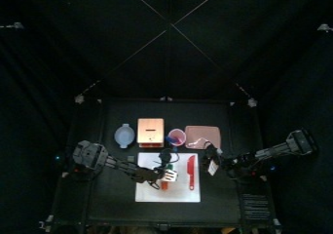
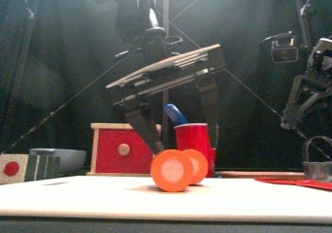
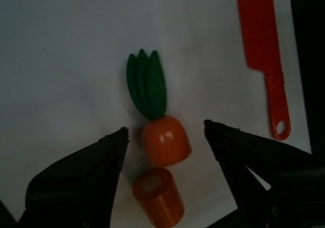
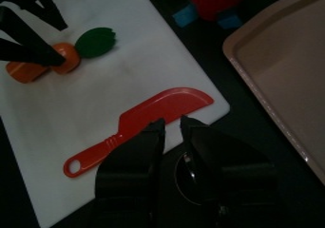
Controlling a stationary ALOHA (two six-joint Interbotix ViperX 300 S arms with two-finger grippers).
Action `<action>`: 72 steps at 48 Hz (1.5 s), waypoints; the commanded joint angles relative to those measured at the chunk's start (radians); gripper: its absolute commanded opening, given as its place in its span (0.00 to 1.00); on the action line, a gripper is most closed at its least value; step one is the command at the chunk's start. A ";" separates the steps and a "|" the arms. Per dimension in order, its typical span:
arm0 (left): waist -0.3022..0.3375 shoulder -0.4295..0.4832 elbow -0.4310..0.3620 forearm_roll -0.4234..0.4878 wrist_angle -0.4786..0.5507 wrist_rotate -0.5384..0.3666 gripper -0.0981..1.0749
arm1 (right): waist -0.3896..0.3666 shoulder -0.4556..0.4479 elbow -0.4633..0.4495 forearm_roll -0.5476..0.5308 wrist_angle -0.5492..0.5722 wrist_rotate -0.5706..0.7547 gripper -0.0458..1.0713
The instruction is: Grab carrot top
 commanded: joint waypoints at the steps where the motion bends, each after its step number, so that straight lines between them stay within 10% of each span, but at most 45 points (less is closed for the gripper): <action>1: 0.003 -0.005 -0.043 -0.008 -0.003 0.003 0.91 | -0.003 -0.008 -0.008 -0.002 -0.002 -0.003 0.61; 43: 0.005 0.038 -0.054 -0.026 0.000 -0.104 0.89 | -0.003 -0.008 0.012 0.005 0.002 -0.003 0.61; 72: 0.005 0.006 -0.034 0.012 -0.025 -0.091 0.69 | -0.003 -0.008 0.023 0.038 0.026 -0.005 0.61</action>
